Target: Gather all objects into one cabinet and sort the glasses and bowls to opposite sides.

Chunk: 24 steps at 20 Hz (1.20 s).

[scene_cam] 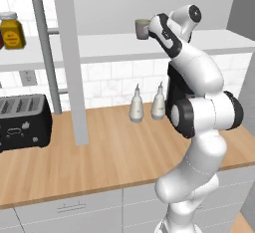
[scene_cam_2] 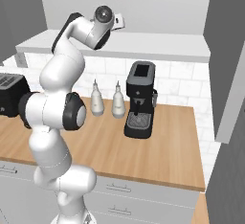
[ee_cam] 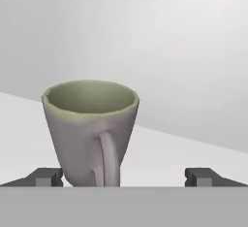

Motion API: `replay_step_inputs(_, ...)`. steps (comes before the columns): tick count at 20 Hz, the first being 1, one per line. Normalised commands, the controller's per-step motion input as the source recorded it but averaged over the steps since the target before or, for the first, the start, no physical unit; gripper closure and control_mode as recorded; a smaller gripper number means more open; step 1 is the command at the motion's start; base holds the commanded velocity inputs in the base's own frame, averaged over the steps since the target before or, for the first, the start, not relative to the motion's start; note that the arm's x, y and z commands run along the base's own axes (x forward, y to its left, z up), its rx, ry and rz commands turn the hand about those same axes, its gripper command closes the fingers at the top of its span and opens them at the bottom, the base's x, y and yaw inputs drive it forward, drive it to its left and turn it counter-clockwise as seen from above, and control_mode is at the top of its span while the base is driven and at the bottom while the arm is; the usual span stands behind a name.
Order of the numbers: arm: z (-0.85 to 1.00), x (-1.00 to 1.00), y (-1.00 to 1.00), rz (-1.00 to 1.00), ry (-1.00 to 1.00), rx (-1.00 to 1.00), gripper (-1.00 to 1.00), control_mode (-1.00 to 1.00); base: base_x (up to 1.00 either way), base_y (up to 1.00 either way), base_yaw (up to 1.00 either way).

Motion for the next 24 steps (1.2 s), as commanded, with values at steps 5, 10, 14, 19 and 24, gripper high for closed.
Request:
replay_step_inputs(5, -0.23, 0.21, 0.00, 0.05, 0.00, 0.00, 1.00, -1.00, 0.00, 0.00, 0.00)
replay_step_inputs(10, -0.20, 0.23, 0.00, 0.08, 0.00, 0.00, 1.00, -1.00, 0.00, 0.00, 0.00)
replay_step_inputs(14, -0.10, 0.35, 0.00, 0.12, 0.00, 0.00, 1.00, -1.00, 0.00, 0.00, 0.00)
replay_step_inputs(19, 0.00, 0.24, 0.00, 0.11, 0.00, 0.00, 1.00, -1.00, 0.00, 0.00, 0.00)
replay_step_inputs(24, 0.00, 0.09, 0.01, 0.02, 0.05, 0.00, 1.00, -1.00, 0.00, 0.00, 0.00)
